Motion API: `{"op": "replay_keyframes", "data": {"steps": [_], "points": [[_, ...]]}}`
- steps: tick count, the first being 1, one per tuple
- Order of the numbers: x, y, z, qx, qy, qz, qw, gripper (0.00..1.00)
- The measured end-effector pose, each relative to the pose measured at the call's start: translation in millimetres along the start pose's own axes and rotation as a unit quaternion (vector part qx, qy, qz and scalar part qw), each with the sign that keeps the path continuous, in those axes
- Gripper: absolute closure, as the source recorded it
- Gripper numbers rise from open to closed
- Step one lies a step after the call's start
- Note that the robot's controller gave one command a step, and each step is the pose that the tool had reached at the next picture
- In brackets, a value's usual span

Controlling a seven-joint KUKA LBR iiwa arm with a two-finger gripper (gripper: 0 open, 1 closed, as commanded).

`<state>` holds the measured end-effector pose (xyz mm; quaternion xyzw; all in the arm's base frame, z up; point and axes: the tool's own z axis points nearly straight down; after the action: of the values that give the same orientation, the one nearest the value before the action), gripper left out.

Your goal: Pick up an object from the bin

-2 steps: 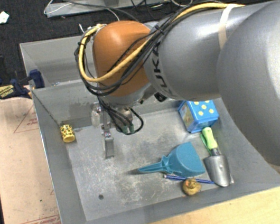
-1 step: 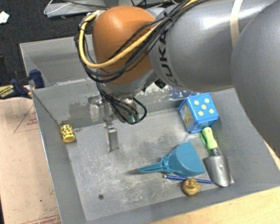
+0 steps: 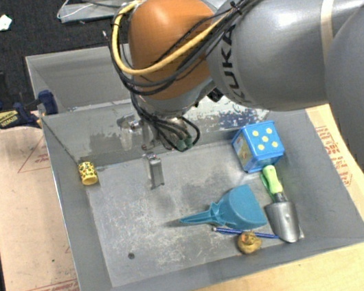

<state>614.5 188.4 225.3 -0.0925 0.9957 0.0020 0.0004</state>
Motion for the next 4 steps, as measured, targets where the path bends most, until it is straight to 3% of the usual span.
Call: {"op": "replay_keyframes", "data": {"steps": [1,2,3,4], "points": [[-9.8,-8.2,11.4,0.000,0.0017,0.031,0.9995,0.00],[-8.7,-20.3,-3.8,0.000,0.0016,-0.066,0.9978,0.00],[-13.7,-36.8,-10.5,-0.001,0.0026,-0.005,1.0000,0.00],[-3.1,-46.4,32.0,-0.001,0.0022,-0.064,0.9980,0.00]]}}
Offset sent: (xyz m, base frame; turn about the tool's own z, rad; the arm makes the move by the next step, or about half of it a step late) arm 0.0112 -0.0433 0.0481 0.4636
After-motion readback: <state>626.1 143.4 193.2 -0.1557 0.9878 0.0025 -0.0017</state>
